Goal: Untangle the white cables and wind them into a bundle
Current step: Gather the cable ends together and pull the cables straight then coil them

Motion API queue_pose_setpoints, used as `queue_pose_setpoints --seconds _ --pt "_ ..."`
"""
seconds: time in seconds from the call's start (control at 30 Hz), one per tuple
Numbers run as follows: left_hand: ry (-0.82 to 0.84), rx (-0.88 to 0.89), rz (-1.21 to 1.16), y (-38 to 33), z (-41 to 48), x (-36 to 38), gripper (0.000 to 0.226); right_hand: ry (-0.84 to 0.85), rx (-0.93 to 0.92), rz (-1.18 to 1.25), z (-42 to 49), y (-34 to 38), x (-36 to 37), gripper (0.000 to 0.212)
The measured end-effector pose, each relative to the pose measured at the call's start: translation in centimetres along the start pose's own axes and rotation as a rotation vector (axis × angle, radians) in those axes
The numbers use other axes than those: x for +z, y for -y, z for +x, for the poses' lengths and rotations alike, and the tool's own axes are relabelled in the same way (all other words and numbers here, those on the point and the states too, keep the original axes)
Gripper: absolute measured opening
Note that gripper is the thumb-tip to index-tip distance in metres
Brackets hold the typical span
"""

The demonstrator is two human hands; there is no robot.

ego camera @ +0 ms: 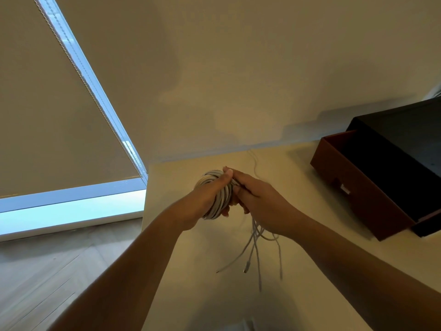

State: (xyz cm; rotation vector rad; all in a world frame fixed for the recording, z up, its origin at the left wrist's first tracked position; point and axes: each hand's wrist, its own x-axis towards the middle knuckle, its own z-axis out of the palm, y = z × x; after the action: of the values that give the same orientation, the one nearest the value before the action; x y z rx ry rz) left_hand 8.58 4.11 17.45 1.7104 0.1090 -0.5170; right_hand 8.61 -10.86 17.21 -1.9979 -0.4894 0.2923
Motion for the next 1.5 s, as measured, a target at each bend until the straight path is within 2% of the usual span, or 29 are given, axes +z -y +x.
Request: queue_pose_setpoints --seconds 0.13,0.23,0.37,0.5,0.57,0.67,0.77,0.87,0.97,1.07,1.13,1.27,1.4,1.5 --pt "0.069 0.074 -0.134 -0.1 -0.2 -0.2 0.043 0.004 -0.008 0.037 0.2 0.1 -0.6 0.027" --pt "0.06 0.088 -0.151 -0.5 -0.3 0.1 0.048 0.0 -0.02 -0.002 0.3 0.2 -0.9 0.018" --pt "-0.051 0.075 -0.151 -0.4 0.1 0.7 0.055 -0.009 -0.038 -0.088 0.1 0.2 -0.7 0.032" --pt "-0.151 0.069 -0.272 -0.4 0.6 1.3 0.042 -0.019 -0.079 -0.112 0.0 0.1 0.2 0.048" --pt "-0.192 0.078 -0.306 -0.6 0.6 1.5 0.036 -0.034 -0.114 -0.093 0.0 0.0 0.6 0.047" --pt "-0.259 0.099 -0.399 -1.1 0.4 1.4 0.037 -0.068 -0.164 -0.03 -0.2 -0.1 1.2 0.045" --pt "-0.318 0.113 -0.498 -1.1 0.7 1.1 0.03 -0.157 -0.207 -0.03 -0.5 -0.1 1.8 0.049" --pt "-0.38 0.105 -0.61 -1.1 0.9 0.8 0.025 -0.238 -0.223 -0.005 -0.7 -0.6 2.2 0.04" --pt "-0.411 0.149 -0.645 -1.4 0.8 0.4 0.027 -0.246 -0.179 0.132 -1.0 -0.4 2.4 0.023" --pt "-0.374 0.221 -0.669 -1.7 0.5 -0.5 0.041 -0.183 -0.06 0.289 -1.0 -0.4 1.9 0.014" --pt "-0.348 0.256 -0.67 -1.9 0.2 -0.8 0.041 -0.089 -0.014 0.365 -0.9 -0.8 1.6 0.012" --pt "-0.342 0.303 -0.61 -1.8 0.0 -0.6 0.025 -0.008 -0.017 0.273 -0.9 -1.3 0.9 0.017" --pt "-0.318 0.337 -0.541 -1.5 -0.1 -0.9 0.042 0.126 0.067 0.309 -1.5 -1.5 0.6 0.035" --pt "-0.285 0.318 -0.567 -1.5 -0.1 -1.1 0.032 0.178 0.083 0.208 -1.8 -2.2 0.5 0.017"
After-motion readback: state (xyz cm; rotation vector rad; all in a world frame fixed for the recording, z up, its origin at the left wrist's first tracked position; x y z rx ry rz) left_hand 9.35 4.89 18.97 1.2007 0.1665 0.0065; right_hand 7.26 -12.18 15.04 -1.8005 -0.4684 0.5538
